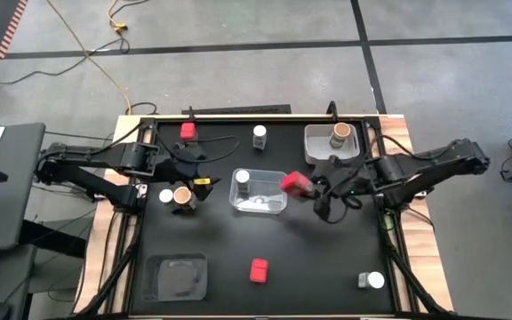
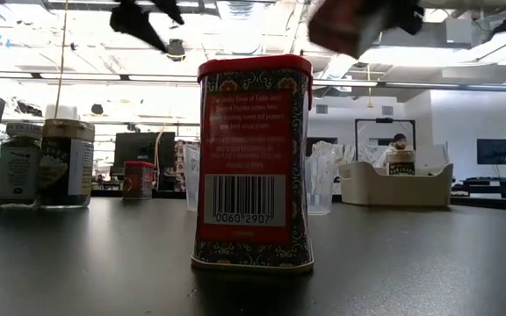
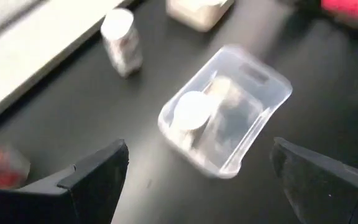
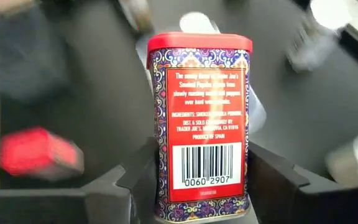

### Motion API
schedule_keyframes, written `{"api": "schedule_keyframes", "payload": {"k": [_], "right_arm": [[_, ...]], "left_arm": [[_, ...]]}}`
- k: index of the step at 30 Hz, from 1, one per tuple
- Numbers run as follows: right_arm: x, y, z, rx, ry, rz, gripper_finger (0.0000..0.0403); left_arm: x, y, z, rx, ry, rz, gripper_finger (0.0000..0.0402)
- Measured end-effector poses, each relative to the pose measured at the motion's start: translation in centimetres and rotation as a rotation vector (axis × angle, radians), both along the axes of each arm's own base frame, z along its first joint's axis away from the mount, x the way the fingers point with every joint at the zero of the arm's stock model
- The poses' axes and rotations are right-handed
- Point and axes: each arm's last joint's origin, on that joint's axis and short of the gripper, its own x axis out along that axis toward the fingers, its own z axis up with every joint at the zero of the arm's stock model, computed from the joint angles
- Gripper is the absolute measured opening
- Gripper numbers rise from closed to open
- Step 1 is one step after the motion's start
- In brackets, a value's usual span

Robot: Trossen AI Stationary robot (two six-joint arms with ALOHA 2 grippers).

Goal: Sort spices by type
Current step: Put the red seasoning can into the black bin

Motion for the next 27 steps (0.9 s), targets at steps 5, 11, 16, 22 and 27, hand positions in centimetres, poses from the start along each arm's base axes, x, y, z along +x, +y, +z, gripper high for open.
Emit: {"api": "schedule_keyframes", "payload": {"k": [5,11,16,22,27], "right_arm": [[3.5,1.3,-0.3,0.019,-0.153,0.03,0.0223],[6.8,1.9,-1.1,-0.011,-0.207,0.051,0.0223],[8.6,1.6,-0.6,-0.018,-0.187,0.09,0.0223],[10.3,1.3,-0.5,-0.048,-0.141,0.112,0.0223],[11.3,0.9,-0.6,-0.097,-0.134,0.134,0.0223]], "left_arm": [[1.1,0.4,1.5,0.057,-0.115,-0.157,0.0375],[1.6,0.3,2.2,0.001,-0.195,-0.375,0.0375],[1.6,0.2,2.2,0.057,-0.182,-0.443,0.0375],[1.8,-0.2,2.3,0.105,-0.181,-0.514,0.0375],[3.7,-0.4,1.2,0.092,-0.163,-0.567,0.0375]]}}
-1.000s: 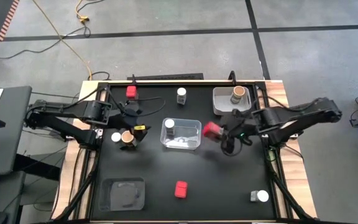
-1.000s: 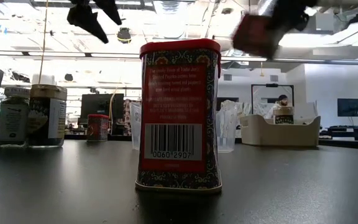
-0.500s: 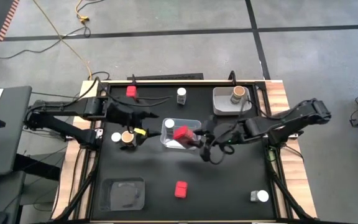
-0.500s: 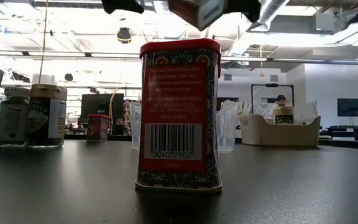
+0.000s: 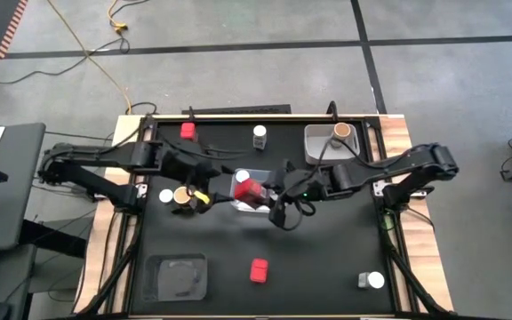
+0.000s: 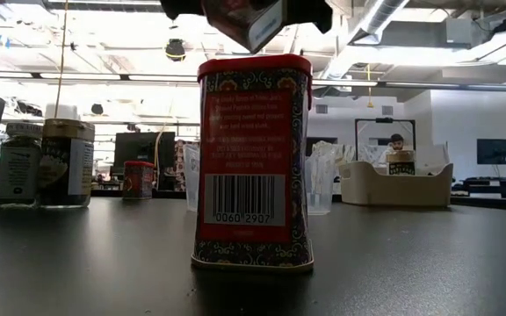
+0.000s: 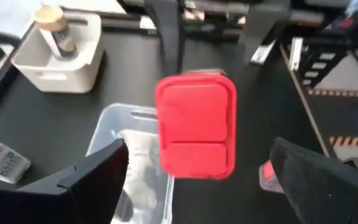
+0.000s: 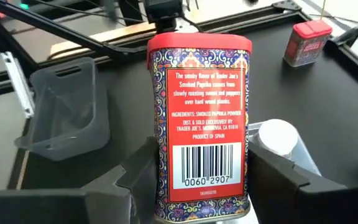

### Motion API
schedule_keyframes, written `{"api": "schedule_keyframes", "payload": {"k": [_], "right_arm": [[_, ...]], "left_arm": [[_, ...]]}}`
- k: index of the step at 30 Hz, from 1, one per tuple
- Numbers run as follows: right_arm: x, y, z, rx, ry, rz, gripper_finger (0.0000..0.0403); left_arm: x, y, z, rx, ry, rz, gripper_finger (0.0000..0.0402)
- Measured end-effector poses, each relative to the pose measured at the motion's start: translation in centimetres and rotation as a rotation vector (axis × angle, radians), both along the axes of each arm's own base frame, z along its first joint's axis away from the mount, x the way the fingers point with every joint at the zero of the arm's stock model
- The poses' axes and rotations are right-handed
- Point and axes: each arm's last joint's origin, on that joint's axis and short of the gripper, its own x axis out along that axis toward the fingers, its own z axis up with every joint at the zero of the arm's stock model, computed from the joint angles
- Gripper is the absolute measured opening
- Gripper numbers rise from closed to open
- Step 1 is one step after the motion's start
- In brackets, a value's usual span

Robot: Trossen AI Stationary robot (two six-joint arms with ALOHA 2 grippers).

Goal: Sort spices by type
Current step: Put the red seasoning can into the black bin

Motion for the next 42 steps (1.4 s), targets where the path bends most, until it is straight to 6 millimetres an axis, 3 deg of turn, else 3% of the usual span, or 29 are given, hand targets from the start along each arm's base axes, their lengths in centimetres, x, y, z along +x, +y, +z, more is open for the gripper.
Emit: {"api": "schedule_keyframes", "payload": {"k": [7,17,21,32,42], "right_arm": [[0.2,-0.3,0.0,-0.002,0.015,0.013,0.0223],[0.0,-0.3,-0.3,-0.01,0.054,0.015,0.0223],[0.0,-0.3,-0.4,-0.011,0.064,0.015,0.0223],[-0.1,-0.2,-0.4,-0.01,0.067,0.017,0.0224],[-0.1,-0.2,-0.4,-0.009,0.065,0.018,0.0232]], "left_arm": [[2.6,-0.2,-1.5,-0.021,0.082,-0.037,0.0375],[4.6,0.2,-2.4,-0.045,0.07,-0.027,0.0372],[4.6,0.2,-2.3,-0.049,0.05,-0.031,0.0344],[4.8,0.2,-2.5,-0.053,0.062,-0.024,0.0215],[4.8,0.2,-2.5,-0.058,0.061,-0.021,0.0225]]}}
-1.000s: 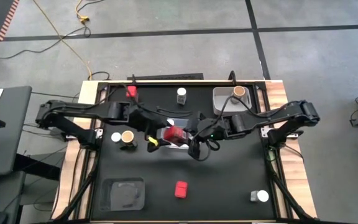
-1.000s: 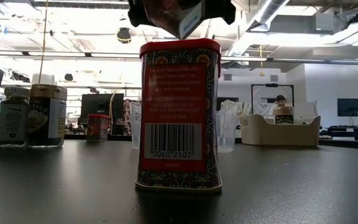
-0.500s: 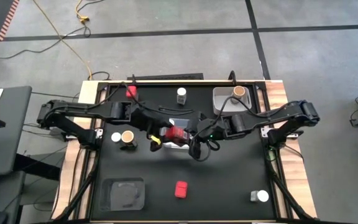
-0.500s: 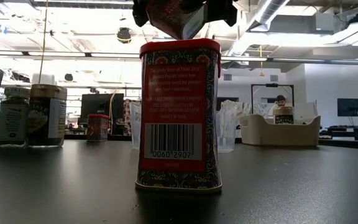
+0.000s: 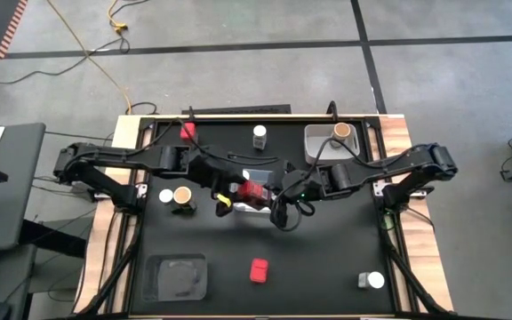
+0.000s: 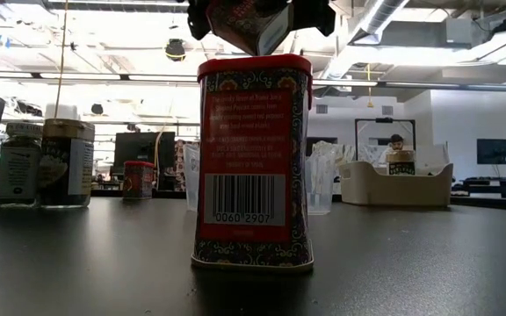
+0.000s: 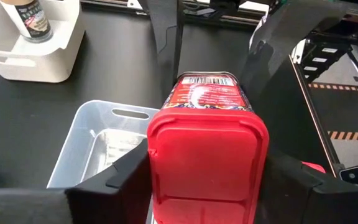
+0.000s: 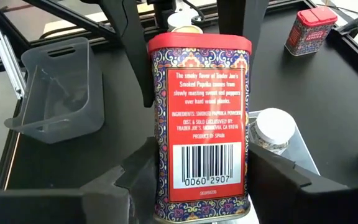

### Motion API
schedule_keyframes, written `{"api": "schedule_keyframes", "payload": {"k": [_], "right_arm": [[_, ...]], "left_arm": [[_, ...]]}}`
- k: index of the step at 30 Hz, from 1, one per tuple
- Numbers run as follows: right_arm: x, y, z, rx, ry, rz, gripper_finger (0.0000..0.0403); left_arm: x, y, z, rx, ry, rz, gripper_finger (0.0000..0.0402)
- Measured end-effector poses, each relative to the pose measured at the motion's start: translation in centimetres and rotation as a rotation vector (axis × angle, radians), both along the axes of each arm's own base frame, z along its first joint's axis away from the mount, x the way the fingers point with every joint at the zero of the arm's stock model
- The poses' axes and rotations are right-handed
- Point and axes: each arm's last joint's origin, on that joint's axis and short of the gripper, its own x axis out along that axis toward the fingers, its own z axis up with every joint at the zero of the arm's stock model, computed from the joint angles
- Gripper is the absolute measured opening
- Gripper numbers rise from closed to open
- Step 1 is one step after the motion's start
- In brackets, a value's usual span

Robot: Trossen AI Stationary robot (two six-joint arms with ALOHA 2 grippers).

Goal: Sort spices by type
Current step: Put the red seasoning can into the black bin

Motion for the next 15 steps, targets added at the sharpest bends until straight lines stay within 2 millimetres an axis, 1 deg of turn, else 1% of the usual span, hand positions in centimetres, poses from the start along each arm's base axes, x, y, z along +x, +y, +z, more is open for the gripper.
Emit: {"api": "schedule_keyframes", "payload": {"k": [3,9,15], "right_arm": [[-0.01,-0.08,-0.03,0.0,0.004,-0.003,0.0241],[-0.03,-0.05,-0.04,0.001,0.005,-0.003,0.0244],[-0.15,-0.32,0.16,0.034,-0.003,-0.031,0.0246]], "left_arm": [[0.0,0.0,0.0,0.0,0.0,0.0,0.0229],[0.01,0.0,-0.01,0.0,0.001,0.001,0.0215],[0.0,0.0,0.0,0.001,-0.001,0.0,0.0219]]}}
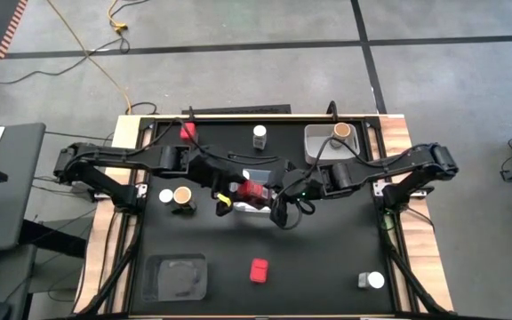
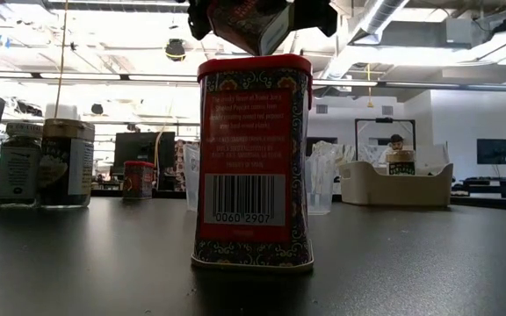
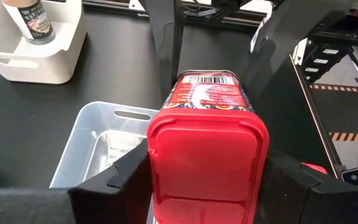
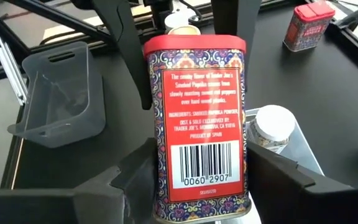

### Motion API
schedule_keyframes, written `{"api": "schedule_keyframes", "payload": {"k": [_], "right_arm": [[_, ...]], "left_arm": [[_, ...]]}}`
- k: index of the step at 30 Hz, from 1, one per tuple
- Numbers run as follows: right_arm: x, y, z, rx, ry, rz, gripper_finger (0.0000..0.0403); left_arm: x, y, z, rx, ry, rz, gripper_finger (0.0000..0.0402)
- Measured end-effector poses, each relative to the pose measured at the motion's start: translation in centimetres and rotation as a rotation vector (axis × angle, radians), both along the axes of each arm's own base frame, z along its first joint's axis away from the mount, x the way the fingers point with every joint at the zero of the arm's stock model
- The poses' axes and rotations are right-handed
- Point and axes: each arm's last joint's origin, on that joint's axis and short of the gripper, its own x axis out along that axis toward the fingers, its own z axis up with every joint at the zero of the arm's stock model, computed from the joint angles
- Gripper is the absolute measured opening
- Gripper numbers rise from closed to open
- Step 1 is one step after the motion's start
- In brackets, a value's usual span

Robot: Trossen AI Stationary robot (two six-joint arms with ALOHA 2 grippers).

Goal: Sort spices by type
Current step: Put the red seasoning can into the black bin

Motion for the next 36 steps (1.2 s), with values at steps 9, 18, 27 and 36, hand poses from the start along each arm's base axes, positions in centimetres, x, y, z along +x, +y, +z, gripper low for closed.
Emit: {"api": "schedule_keyframes", "payload": {"k": [9,18,27,36], "right_arm": [[-0.2,-0.1,-0.3,0.026,0.033,-0.026,0.0312],[-3.5,-0.2,0.5,0.021,0.172,-0.031,0.0392],[-7.2,0.4,1.6,0.065,0.28,-0.058,0.0397],[-6.9,1.2,0.9,0.034,0.321,-0.021,0.0397]], "left_arm": [[-0.2,0.0,-0.3,0.001,0.04,0.001,0.022],[-1.3,-0.3,-0.1,-0.01,0.16,0.041,0.0221],[-4.9,-4.5,3.0,0.053,0.399,0.063,0.0221],[-8.9,-9.6,0.9,0.004,0.694,0.114,0.0222]]}}
